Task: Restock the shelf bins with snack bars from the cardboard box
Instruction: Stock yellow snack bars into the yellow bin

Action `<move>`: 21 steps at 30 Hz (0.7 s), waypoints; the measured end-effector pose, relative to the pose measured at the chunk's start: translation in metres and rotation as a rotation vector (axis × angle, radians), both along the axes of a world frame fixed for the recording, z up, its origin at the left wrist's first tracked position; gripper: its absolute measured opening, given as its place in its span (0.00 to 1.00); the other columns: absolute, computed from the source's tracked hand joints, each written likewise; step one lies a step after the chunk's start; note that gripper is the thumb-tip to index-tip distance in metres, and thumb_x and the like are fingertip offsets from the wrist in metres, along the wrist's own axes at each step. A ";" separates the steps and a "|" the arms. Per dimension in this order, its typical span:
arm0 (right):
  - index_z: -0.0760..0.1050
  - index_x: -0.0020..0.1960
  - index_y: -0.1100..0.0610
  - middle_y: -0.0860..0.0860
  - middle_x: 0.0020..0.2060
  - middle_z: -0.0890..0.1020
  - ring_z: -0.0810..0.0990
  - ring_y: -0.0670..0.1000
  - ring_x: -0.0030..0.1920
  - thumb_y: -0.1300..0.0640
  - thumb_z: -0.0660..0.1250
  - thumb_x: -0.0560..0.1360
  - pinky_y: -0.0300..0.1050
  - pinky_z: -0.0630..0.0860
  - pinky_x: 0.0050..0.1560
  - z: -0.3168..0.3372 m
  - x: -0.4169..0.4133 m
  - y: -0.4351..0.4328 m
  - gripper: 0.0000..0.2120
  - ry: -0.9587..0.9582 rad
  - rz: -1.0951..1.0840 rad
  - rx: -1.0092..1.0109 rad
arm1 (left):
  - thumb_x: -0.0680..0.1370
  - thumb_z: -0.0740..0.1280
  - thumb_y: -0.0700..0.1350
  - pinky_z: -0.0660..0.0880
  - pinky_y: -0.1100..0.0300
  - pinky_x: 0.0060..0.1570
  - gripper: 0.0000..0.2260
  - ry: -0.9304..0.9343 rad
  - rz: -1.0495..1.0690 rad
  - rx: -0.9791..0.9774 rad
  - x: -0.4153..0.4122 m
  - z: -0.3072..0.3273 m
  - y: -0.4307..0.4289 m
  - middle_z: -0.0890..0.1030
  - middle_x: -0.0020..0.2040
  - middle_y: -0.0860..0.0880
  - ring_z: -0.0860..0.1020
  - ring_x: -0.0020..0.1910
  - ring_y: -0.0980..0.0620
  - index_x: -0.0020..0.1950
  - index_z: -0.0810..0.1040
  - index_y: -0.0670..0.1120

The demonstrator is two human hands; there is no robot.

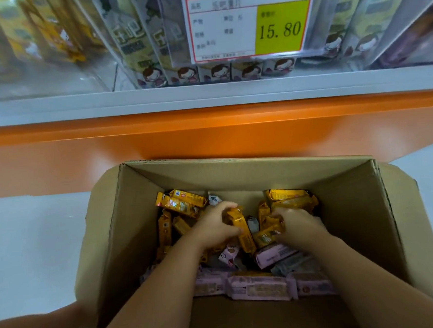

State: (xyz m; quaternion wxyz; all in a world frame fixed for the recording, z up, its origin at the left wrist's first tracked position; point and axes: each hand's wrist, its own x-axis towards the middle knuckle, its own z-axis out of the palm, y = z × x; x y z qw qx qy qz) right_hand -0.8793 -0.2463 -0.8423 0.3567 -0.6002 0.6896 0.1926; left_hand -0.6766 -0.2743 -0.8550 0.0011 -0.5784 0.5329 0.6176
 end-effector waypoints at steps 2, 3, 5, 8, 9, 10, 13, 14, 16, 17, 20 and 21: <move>0.66 0.67 0.45 0.50 0.63 0.74 0.69 0.55 0.65 0.46 0.68 0.73 0.54 0.67 0.63 0.001 -0.004 0.001 0.24 0.022 -0.037 0.010 | 0.72 0.73 0.46 0.69 0.61 0.52 0.27 -0.001 0.031 -0.064 0.001 0.003 -0.003 0.72 0.62 0.49 0.73 0.59 0.52 0.68 0.68 0.58; 0.66 0.66 0.45 0.51 0.62 0.74 0.68 0.55 0.66 0.46 0.69 0.73 0.54 0.67 0.64 0.001 -0.006 0.001 0.24 0.020 -0.057 0.023 | 0.73 0.72 0.45 0.68 0.62 0.52 0.27 0.003 0.039 -0.090 0.002 0.005 -0.005 0.73 0.60 0.51 0.73 0.59 0.53 0.69 0.68 0.58; 0.67 0.66 0.45 0.51 0.61 0.75 0.69 0.55 0.64 0.45 0.71 0.71 0.54 0.69 0.63 0.002 -0.008 0.003 0.26 -0.015 -0.119 0.046 | 0.74 0.71 0.45 0.67 0.64 0.49 0.25 0.021 0.064 -0.109 0.002 0.011 -0.010 0.75 0.53 0.55 0.73 0.53 0.58 0.69 0.67 0.57; 0.70 0.63 0.44 0.51 0.58 0.75 0.73 0.53 0.59 0.46 0.74 0.67 0.52 0.75 0.57 0.004 -0.011 0.004 0.26 -0.109 -0.227 0.027 | 0.75 0.70 0.45 0.68 0.70 0.45 0.23 0.037 0.085 -0.136 0.004 0.017 -0.015 0.78 0.48 0.55 0.74 0.47 0.63 0.68 0.68 0.56; 0.71 0.61 0.44 0.51 0.57 0.76 0.74 0.53 0.58 0.47 0.74 0.67 0.50 0.75 0.55 0.007 -0.011 0.002 0.25 -0.136 -0.239 0.004 | 0.75 0.70 0.45 0.68 0.70 0.45 0.23 0.037 0.082 -0.146 0.004 0.020 -0.015 0.78 0.48 0.55 0.75 0.47 0.61 0.68 0.69 0.57; 0.71 0.60 0.45 0.50 0.56 0.76 0.74 0.53 0.57 0.48 0.75 0.66 0.49 0.76 0.54 0.012 -0.012 0.000 0.24 -0.157 -0.239 -0.026 | 0.75 0.70 0.45 0.68 0.69 0.45 0.22 0.034 0.081 -0.155 0.003 0.022 -0.016 0.78 0.48 0.54 0.75 0.48 0.59 0.67 0.69 0.57; 0.71 0.57 0.46 0.49 0.50 0.78 0.77 0.51 0.48 0.50 0.75 0.67 0.47 0.76 0.48 0.033 -0.015 -0.008 0.21 -0.210 -0.235 -0.100 | 0.75 0.70 0.45 0.69 0.63 0.49 0.22 0.030 0.070 -0.191 0.001 0.035 -0.017 0.78 0.49 0.52 0.76 0.50 0.55 0.66 0.69 0.58; 0.70 0.56 0.46 0.48 0.46 0.78 0.77 0.50 0.42 0.50 0.75 0.67 0.46 0.76 0.44 0.041 -0.017 -0.009 0.20 -0.229 -0.238 -0.118 | 0.74 0.70 0.45 0.70 0.62 0.51 0.23 0.030 0.059 -0.206 0.001 0.041 -0.017 0.78 0.50 0.52 0.76 0.51 0.55 0.66 0.68 0.58; 0.70 0.57 0.47 0.47 0.39 0.76 0.76 0.48 0.36 0.51 0.74 0.68 0.45 0.73 0.38 0.062 -0.019 -0.010 0.21 -0.258 -0.221 -0.148 | 0.75 0.70 0.45 0.71 0.59 0.55 0.23 0.033 0.037 -0.234 0.000 0.059 -0.018 0.77 0.51 0.53 0.76 0.52 0.54 0.67 0.67 0.57; 0.70 0.58 0.47 0.47 0.40 0.76 0.77 0.48 0.37 0.51 0.74 0.68 0.46 0.74 0.40 0.073 -0.020 -0.010 0.21 -0.267 -0.209 -0.164 | 0.74 0.70 0.44 0.72 0.58 0.56 0.24 0.035 0.024 -0.247 -0.001 0.069 -0.017 0.76 0.51 0.54 0.76 0.52 0.54 0.67 0.66 0.57; 0.70 0.56 0.47 0.49 0.49 0.79 0.81 0.51 0.46 0.49 0.75 0.68 0.51 0.77 0.51 0.115 -0.017 -0.009 0.20 -0.303 -0.162 -0.245 | 0.74 0.71 0.44 0.73 0.54 0.59 0.26 0.045 -0.028 -0.283 -0.003 0.105 -0.016 0.73 0.50 0.60 0.77 0.54 0.53 0.68 0.66 0.56; 0.69 0.54 0.46 0.49 0.49 0.79 0.80 0.51 0.49 0.49 0.75 0.68 0.51 0.77 0.53 0.130 -0.016 -0.008 0.19 -0.313 -0.133 -0.275 | 0.73 0.72 0.45 0.73 0.52 0.60 0.27 0.051 -0.047 -0.290 -0.003 0.116 -0.016 0.73 0.52 0.59 0.77 0.55 0.52 0.68 0.65 0.56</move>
